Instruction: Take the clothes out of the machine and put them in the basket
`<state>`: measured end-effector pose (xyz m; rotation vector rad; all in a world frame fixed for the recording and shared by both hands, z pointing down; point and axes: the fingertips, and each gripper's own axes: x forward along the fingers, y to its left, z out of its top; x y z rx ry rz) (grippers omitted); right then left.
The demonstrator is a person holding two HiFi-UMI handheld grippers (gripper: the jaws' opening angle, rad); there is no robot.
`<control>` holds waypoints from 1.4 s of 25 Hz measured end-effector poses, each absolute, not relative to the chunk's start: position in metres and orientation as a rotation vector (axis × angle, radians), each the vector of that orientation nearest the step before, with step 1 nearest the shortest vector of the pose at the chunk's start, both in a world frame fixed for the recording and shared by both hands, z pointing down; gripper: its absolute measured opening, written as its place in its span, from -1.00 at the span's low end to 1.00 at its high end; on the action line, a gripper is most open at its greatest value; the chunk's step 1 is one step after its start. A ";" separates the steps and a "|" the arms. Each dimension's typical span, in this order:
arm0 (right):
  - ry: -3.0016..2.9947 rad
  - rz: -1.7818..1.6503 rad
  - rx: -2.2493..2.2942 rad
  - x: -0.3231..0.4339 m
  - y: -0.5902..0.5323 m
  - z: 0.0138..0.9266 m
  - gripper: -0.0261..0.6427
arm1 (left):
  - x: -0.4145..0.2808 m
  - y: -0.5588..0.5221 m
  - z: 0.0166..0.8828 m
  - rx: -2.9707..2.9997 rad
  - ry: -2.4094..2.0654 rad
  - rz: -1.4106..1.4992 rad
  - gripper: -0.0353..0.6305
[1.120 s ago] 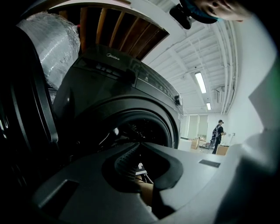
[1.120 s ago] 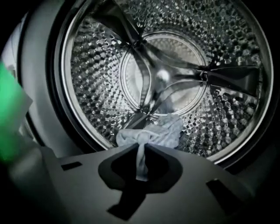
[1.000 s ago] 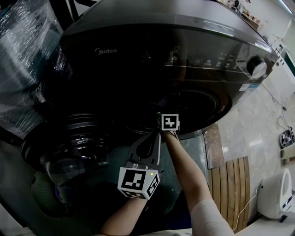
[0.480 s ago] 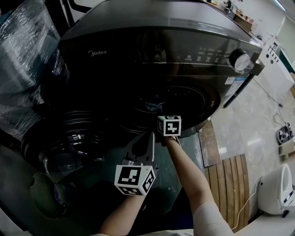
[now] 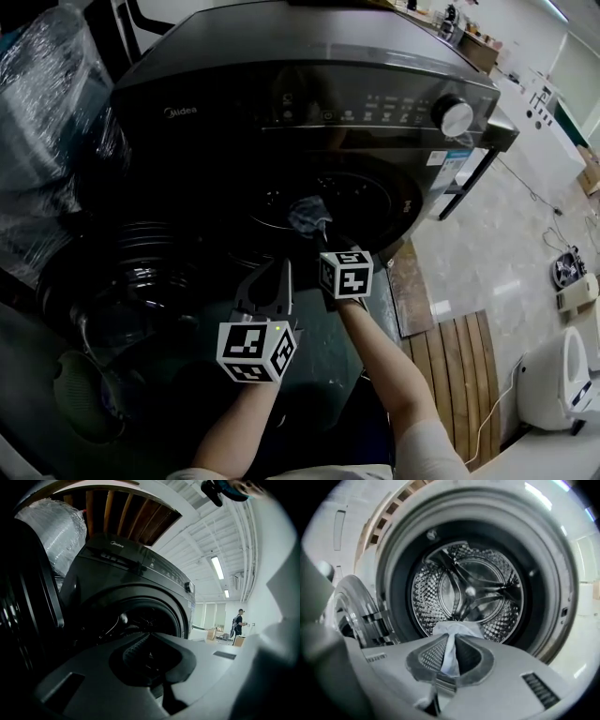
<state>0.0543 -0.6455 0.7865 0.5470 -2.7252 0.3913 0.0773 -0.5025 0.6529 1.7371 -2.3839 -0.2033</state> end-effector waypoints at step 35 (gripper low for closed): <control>-2.994 0.507 0.678 0.219 -0.595 0.714 -0.81 | 0.102 -0.496 0.650 1.787 -2.408 -0.141 -0.83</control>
